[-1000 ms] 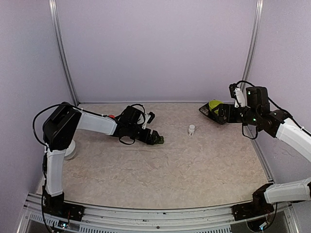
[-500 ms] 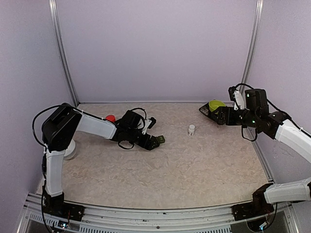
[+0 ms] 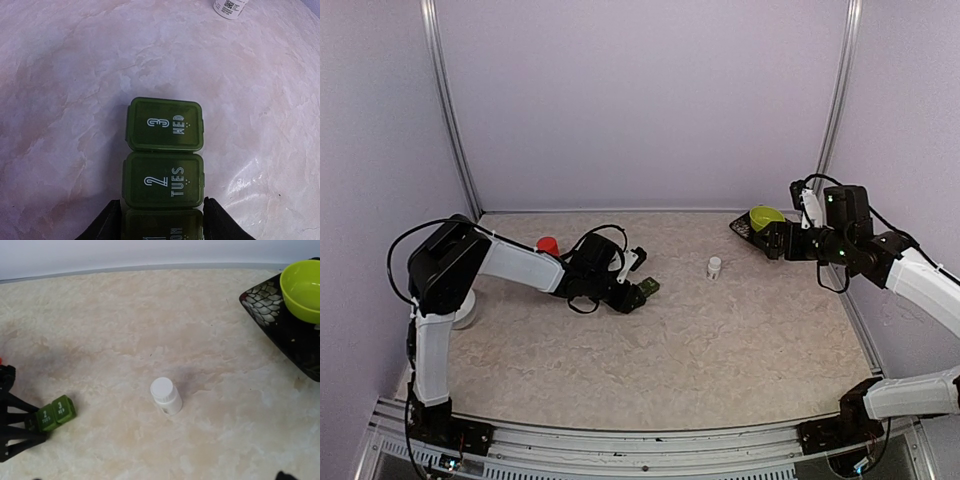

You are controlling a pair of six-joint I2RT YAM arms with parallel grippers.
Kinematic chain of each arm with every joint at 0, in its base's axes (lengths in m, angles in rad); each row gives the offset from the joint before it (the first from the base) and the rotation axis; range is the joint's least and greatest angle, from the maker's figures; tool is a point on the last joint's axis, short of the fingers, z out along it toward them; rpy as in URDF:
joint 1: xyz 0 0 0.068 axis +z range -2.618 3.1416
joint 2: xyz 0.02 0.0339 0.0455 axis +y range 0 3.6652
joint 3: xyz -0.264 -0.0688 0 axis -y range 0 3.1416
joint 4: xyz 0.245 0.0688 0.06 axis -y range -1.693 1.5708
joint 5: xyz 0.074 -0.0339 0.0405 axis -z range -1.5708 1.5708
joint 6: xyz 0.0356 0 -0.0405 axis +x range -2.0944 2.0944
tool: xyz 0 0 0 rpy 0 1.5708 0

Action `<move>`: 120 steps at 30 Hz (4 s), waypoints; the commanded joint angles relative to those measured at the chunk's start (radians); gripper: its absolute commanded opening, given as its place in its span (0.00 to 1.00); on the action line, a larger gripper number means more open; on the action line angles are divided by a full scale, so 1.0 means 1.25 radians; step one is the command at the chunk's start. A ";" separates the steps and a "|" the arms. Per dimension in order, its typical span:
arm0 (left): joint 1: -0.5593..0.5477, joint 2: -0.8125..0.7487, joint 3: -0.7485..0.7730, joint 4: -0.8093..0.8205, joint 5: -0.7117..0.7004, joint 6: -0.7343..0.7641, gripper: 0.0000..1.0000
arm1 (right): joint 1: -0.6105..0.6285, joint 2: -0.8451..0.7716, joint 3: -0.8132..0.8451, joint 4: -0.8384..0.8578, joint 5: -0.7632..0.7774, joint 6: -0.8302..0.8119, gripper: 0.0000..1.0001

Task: Sort the pills into containers
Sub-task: Pick up the pill container from the center of the board, then pass from the left arm to the right

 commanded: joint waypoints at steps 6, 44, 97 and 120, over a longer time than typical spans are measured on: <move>-0.023 -0.010 -0.023 0.000 -0.081 0.023 0.32 | 0.002 -0.014 -0.010 0.021 -0.016 0.011 1.00; -0.383 -0.391 -0.242 0.080 -0.291 0.020 0.33 | 0.140 0.178 0.009 0.146 -0.541 0.163 1.00; -0.432 -0.451 -0.275 0.132 -0.322 0.082 0.81 | 0.238 0.342 -0.001 0.204 -0.826 0.166 0.15; -0.457 -0.527 -0.568 0.786 -0.413 0.339 0.91 | 0.240 0.264 -0.078 0.627 -0.900 0.562 0.18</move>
